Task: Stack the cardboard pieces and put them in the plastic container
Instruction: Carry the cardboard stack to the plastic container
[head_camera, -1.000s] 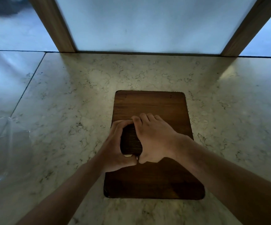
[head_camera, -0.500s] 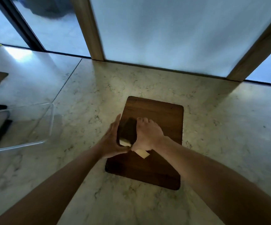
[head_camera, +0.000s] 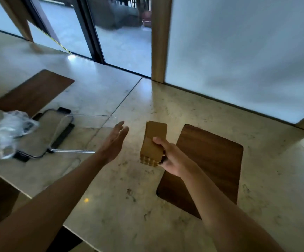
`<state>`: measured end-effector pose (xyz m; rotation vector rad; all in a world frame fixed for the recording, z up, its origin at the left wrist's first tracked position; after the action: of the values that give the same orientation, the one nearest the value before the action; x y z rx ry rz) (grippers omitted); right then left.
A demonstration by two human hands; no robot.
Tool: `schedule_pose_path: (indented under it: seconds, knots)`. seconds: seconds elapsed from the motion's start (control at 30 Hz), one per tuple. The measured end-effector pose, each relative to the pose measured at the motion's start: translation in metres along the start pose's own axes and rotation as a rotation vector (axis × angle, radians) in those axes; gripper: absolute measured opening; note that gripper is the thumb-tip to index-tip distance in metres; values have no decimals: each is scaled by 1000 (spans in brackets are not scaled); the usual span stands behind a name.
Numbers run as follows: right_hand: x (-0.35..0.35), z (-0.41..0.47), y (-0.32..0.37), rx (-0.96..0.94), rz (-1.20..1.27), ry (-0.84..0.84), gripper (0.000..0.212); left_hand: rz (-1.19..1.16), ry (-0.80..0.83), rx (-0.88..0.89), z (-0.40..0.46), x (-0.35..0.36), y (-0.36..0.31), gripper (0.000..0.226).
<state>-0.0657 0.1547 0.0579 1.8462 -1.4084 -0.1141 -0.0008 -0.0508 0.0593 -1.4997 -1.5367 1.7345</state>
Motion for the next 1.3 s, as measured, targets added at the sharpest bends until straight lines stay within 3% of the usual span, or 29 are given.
schedule_pose_path:
  seconds: [0.13, 0.3, 0.4, 0.57, 0.67, 0.8, 0.9, 1.13, 1.3]
  knots:
    - [84, 29, -5, -29, 113, 86, 64, -19, -132, 59, 12, -86, 19, 78]
    - [187, 89, -11, -17, 88, 170, 51, -49, -347, -61, 28, -194, 80, 90]
    - [237, 125, -23, 28, -12, 129, 51, 24, -342, -206, 41, -235, 130, 102]
    - [283, 167, -47, 93, -122, 60, 57, -475, -158, -294, 61, -228, 170, 67]
    - [299, 185, -60, 129, -181, 12, 44, -653, -24, -334, 73, -219, 176, 69]
    - [311, 202, -66, 124, -216, -18, 48, -688, -7, -434, 85, -217, 180, 78]
    - [309, 208, -68, 108, -291, -64, 57, -588, 4, -477, 92, -208, 185, 80]
    - [309, 216, -61, 104, -406, -116, 69, -659, 28, -503, 97, -198, 193, 74]
    - [308, 215, -60, 130, -395, -109, 54, -614, -3, -495, 101, -196, 191, 68]
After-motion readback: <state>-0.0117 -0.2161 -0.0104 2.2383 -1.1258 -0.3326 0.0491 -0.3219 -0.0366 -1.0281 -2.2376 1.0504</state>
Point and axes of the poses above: each hand's wrist, its own z-axis towards the middle knuckle, its own x-axis out of the palm, y = z × x, the point moved 5 cm from there along z, towards the middle knuckle, and after that the axes turned 3 degrees about -y, right-handed, at the moved point
